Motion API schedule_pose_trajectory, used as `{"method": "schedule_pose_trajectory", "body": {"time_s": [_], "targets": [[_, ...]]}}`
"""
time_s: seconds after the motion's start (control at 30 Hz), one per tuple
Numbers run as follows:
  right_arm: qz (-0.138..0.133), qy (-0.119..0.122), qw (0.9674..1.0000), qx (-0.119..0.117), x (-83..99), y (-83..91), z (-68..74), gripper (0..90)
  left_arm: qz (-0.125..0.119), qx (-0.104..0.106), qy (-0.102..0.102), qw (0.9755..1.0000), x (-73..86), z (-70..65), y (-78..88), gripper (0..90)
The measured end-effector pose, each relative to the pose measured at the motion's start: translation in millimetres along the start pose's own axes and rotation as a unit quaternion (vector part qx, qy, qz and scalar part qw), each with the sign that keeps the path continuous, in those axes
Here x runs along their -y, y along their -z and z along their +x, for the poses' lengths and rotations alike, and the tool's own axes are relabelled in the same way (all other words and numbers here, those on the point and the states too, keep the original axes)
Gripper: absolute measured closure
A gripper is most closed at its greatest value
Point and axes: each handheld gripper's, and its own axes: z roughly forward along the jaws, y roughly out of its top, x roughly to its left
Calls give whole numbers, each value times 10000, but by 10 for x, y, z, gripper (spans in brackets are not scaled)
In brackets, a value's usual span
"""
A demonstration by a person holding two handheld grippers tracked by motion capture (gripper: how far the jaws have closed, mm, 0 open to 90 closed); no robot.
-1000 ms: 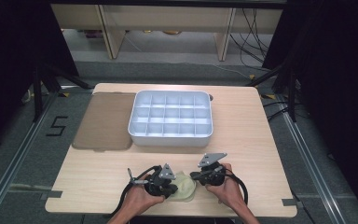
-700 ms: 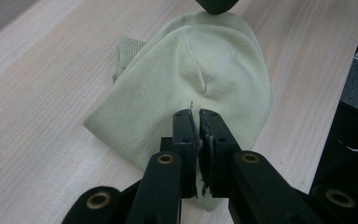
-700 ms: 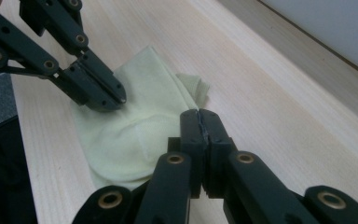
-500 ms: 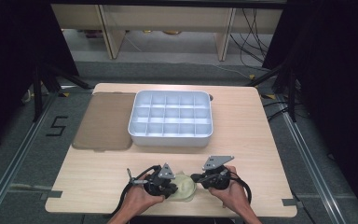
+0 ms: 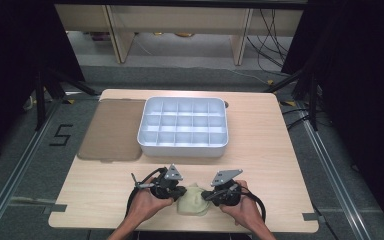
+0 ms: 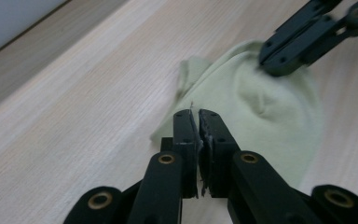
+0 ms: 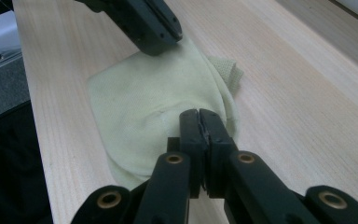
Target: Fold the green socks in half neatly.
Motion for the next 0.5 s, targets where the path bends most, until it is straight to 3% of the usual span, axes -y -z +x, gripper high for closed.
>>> {"method": "schedule_pose_trajectory", "body": {"time_s": [0.1, 0.37, 0.5], "targets": [[16, -42, 10000, -43, 5, -14, -2, 891, -15, 36, 141, 9999, 26, 14, -7, 855], [17, -50, 10000, 27, 6, -1, 15, 891, -125, 109, 74, 9998, 50, -39, 120, 802], [54, -68, 10000, 22, 8, -1, 22, 891, -195, 241, 216, 9993, 115, -120, 225, 701]]}}
